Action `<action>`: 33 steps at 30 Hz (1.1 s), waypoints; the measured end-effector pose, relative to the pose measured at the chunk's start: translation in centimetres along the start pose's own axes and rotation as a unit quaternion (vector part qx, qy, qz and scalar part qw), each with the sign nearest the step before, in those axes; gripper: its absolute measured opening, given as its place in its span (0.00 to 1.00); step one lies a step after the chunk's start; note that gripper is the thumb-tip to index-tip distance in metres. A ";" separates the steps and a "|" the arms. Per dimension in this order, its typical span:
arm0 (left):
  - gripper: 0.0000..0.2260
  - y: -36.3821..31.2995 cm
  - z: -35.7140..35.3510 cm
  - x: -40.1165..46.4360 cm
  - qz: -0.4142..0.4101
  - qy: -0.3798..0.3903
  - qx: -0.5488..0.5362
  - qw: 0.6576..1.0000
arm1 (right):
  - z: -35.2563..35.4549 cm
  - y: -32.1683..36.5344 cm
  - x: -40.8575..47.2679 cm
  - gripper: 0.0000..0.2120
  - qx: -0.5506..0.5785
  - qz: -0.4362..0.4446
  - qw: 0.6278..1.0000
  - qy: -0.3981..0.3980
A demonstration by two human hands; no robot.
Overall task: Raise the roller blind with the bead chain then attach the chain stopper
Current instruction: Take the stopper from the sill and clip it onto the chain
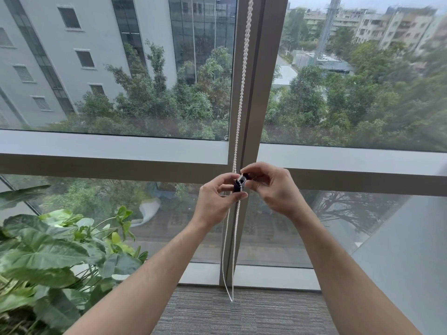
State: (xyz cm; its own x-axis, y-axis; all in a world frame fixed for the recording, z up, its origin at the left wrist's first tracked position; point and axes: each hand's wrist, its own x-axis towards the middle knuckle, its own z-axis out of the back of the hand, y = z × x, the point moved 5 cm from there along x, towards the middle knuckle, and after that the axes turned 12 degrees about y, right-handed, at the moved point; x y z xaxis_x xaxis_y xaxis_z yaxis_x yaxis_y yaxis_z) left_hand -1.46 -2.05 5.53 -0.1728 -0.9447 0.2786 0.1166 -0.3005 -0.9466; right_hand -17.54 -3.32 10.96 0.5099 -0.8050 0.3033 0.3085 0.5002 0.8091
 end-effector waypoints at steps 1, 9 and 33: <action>0.17 0.0 0.0 0.0 0.001 0.000 -0.002 1.000 | 0.0 0.2 0.0 0.14 -0.004 0.005 1.000 0.008; 0.17 -0.1 0.0 -0.1 0.003 0.021 -0.003 1.000 | -0.1 1.5 0.6 0.15 -0.043 0.036 0.997 0.060; 0.19 -0.3 0.1 -0.1 -0.002 0.041 -0.039 0.998 | -0.3 0.9 0.7 0.09 -0.028 0.038 0.998 0.045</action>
State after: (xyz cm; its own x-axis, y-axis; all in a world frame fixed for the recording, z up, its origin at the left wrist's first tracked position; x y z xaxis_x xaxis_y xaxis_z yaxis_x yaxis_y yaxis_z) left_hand -1.34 -1.92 5.79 -0.2537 -0.9283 0.2718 0.0399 -0.2908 -0.9559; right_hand -16.64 -3.37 11.75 0.6029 -0.7337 0.3135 0.3093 0.5771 0.7559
